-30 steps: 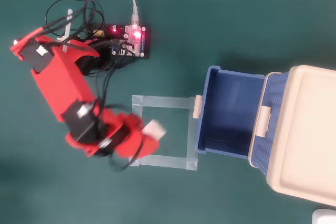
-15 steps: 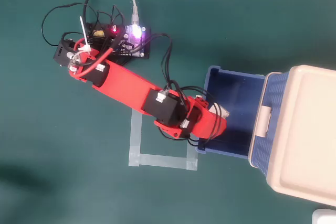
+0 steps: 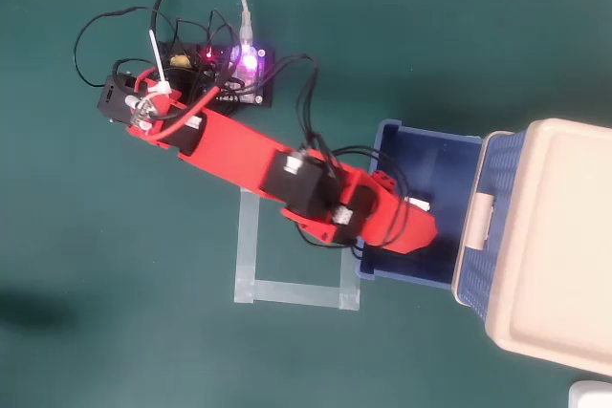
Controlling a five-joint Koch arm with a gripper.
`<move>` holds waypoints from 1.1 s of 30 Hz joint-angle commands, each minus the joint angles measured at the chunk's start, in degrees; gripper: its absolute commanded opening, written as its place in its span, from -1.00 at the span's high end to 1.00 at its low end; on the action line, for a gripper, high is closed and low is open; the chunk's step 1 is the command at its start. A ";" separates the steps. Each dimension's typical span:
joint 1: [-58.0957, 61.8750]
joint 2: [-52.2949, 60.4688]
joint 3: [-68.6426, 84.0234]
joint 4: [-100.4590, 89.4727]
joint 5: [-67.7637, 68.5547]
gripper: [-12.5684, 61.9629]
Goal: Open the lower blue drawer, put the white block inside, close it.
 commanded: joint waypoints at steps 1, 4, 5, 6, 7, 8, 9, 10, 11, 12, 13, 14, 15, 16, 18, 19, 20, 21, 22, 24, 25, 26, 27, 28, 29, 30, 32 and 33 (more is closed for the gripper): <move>-0.97 8.79 -2.11 8.44 1.93 -0.25; -0.97 12.57 0.09 24.43 -0.88 -0.25; -0.97 12.83 2.29 26.46 -3.69 -0.25; -0.70 13.10 5.36 26.10 -6.77 -0.25; -0.53 13.27 8.96 25.75 -9.40 -0.25; -0.35 13.27 13.54 25.75 -12.22 -0.25; -0.18 13.27 16.87 25.58 -13.71 -0.25; 0.09 13.27 19.78 25.40 -14.85 -0.25; 0.44 13.18 21.88 25.22 -15.47 -0.25; 0.53 13.01 23.03 25.05 -15.73 -0.25; 0.35 12.22 23.55 24.70 -15.73 -0.25; 0.26 11.25 23.91 24.26 -15.73 -0.25; 0.18 9.58 23.64 23.73 -15.38 -0.25; -0.09 7.65 23.38 23.12 -15.21 -0.25; -0.70 3.78 22.59 20.21 -15.21 -0.25; -1.05 2.37 21.80 18.54 -15.03 -0.25; -1.41 1.05 20.92 16.88 -14.94 -0.25; -2.02 -0.79 19.86 14.68 -14.77 -0.25; -2.64 -2.99 18.28 12.30 -14.50 -0.25; -3.96 -7.56 12.48 6.42 -14.41 -0.25; -4.13 -9.05 9.23 3.87 -14.50 -0.25; -4.31 -10.55 5.80 1.41 -14.50 -0.25; -4.66 -12.39 1.32 -1.58 -14.59 -0.25; -5.10 -13.71 -2.02 -3.52 -14.59 -0.25; -5.71 -14.94 -5.10 -5.36 -14.59 -0.25; -6.42 -16.26 -7.91 -7.21 -14.68 -0.25; -7.73 -18.72 -13.10 -10.90 -14.77 -0.25; -8.00 -19.51 -14.94 -12.30 -14.85 -0.25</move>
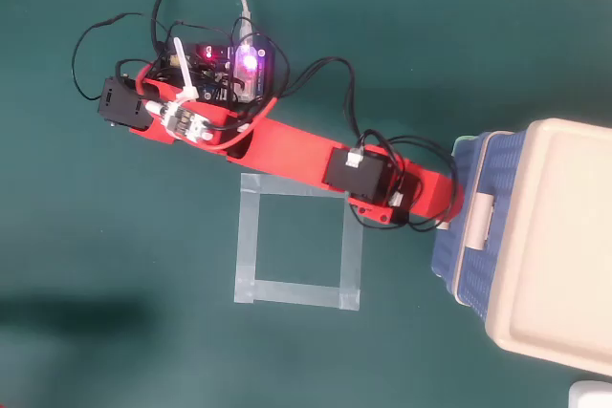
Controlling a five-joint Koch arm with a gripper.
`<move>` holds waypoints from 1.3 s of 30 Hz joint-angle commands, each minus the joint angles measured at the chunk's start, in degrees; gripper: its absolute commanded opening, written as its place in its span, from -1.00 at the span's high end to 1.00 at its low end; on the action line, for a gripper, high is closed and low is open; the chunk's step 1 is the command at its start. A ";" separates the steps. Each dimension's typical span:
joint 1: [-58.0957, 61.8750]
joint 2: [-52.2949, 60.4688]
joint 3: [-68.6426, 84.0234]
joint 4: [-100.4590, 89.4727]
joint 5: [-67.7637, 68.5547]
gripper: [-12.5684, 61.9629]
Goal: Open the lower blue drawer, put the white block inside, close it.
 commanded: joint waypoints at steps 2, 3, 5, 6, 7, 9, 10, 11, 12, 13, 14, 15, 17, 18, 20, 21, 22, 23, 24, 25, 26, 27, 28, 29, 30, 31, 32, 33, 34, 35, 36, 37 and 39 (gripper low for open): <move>-1.58 0.70 -5.71 -6.94 0.97 -0.25; -1.58 0.97 -6.06 -6.50 1.14 -0.25; -1.32 3.87 -6.06 -2.90 1.23 -0.25; -1.14 6.24 -5.62 0.79 1.14 -0.25; -1.14 8.70 -5.62 6.06 1.14 -0.25; -0.18 13.10 -5.62 19.86 1.14 -0.25; 1.76 16.17 -5.62 29.27 0.88 -0.25; 4.31 18.98 -4.92 34.63 0.62 -0.25; 7.21 21.36 -2.46 34.80 0.44 -0.25; 10.02 23.82 2.29 33.40 -0.09 -0.25; 13.54 27.25 9.76 32.61 -1.85 -0.25; 16.08 30.32 16.00 32.78 -4.75 -0.25; 22.50 37.18 31.03 32.61 -14.06 -0.25; 26.37 40.17 38.41 32.43 -19.42 -0.25; 37.09 46.93 54.32 31.73 -32.34 -0.25; 41.84 50.19 61.00 30.76 -39.29 -0.25; 46.05 53.44 68.38 29.00 -47.46 -0.25; 50.71 57.22 76.99 25.84 -55.99 -0.25; 53.88 60.21 83.67 22.59 -61.79 -0.25; 57.13 63.54 91.05 18.02 -67.59 -0.25; 59.33 66.71 97.38 13.89 -72.16 -0.25; 61.44 70.58 105.47 8.26 -76.82 -0.25; 62.58 73.39 111.09 4.57 -79.37 -0.25; 63.28 75.50 115.93 1.41 -80.86 -0.25; 63.54 77.61 119.97 -1.05 -81.30 -0.25; 63.63 79.45 123.05 -2.29 -81.39 -0.25; 63.63 81.74 125.77 -2.64 -81.47 -0.25; 63.63 84.02 127.88 -2.46 -81.47 -0.25; 63.72 86.48 129.64 -1.85 -81.21 -0.25; 63.90 88.07 131.04 -1.05 -81.21 -0.25; 64.34 90.00 132.19 0.53 -81.21 -0.25; 65.30 91.85 132.89 2.37 -81.21 -0.25; 67.50 92.20 133.24 6.42 -81.21 -0.25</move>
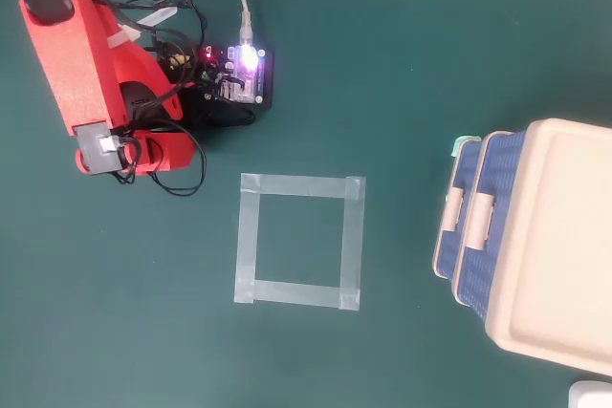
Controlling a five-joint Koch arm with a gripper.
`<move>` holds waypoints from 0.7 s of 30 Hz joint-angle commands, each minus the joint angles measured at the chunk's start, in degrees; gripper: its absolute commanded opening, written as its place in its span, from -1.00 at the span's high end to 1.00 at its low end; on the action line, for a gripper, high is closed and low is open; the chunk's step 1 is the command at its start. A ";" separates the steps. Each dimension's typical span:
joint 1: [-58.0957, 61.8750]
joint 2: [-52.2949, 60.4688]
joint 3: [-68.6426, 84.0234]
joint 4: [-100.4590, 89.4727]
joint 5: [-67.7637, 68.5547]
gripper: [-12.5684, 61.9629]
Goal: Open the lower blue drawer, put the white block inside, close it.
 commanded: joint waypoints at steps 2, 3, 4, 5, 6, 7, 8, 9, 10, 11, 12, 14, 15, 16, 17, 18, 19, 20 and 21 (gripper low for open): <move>2.37 2.90 -0.18 9.40 0.97 -0.25; 3.34 2.90 -0.09 9.67 0.79 -0.25; 4.57 2.90 -0.09 9.49 0.70 -0.25; 5.80 2.90 -0.09 9.49 0.53 -0.25; 7.56 2.90 -0.18 9.49 0.35 -0.25; 8.53 2.90 -0.26 9.58 0.26 -0.25; 9.32 2.90 -0.26 9.67 0.09 -0.25; 10.20 2.90 -0.26 9.76 0.09 -0.25; 11.51 2.90 -0.26 9.76 0.00 -0.25; 12.13 2.90 -0.26 9.76 -0.26 -0.25; 12.30 2.90 -0.35 9.76 -1.05 -0.25; 12.39 2.90 -0.26 9.76 -5.36 -0.24; 12.48 2.90 -0.26 9.84 -8.17 -0.24; 12.66 2.90 -0.18 9.67 -10.63 -0.24; 12.92 2.90 -0.18 9.49 -12.48 -0.25; 13.01 2.81 -0.26 9.49 -13.27 -0.25; 13.01 2.81 -0.35 9.49 -13.18 -0.26; 13.01 2.81 -0.35 9.49 -13.18 -0.26; 13.01 2.81 -0.26 9.40 -13.18 -0.26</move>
